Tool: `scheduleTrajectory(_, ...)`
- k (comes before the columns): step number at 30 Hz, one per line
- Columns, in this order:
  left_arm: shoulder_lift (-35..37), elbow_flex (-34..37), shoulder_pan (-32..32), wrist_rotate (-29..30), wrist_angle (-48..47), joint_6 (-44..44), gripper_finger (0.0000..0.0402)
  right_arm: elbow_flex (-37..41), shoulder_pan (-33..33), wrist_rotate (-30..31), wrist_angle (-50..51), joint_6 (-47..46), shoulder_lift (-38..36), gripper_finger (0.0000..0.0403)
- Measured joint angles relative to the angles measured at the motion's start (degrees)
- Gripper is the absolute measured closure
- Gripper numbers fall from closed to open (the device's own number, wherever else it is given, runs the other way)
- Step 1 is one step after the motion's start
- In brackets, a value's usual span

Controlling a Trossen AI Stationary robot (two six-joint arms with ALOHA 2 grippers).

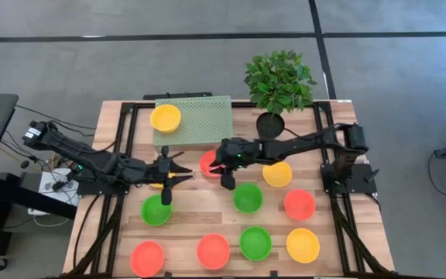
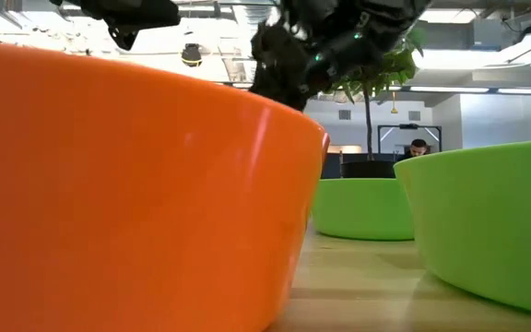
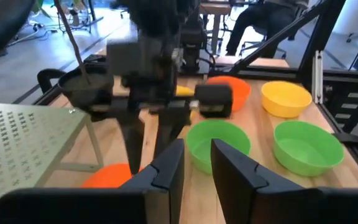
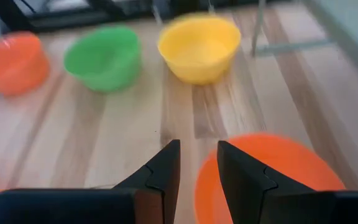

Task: Pick & Place Mini bowls
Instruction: Put the orange bowl on the shelf

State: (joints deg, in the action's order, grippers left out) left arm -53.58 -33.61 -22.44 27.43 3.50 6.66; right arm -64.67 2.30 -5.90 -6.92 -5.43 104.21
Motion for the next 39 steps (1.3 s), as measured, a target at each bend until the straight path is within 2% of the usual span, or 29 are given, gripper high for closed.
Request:
scheduleTrajectory(4, -0.56, -0.02, 0.0, -0.02, 0.8, 0.04, 0.0321, -2.9, 0.55, 0.01, 2.93, 0.18, 2.53, 0.0301)
scheduleTrajectory(10, -0.48, 0.0, 0.0, -0.02, 0.64, 0.05, 0.0321, -3.67, 0.1, 0.16, 3.82, 6.78, 3.2, 0.03)
scheduleTrajectory(39, -0.44, -0.02, 0.0, -0.04, 0.87, 0.04, 0.0321, -3.62, -1.05, -0.06, 5.05, 10.05, 3.18, 0.03)
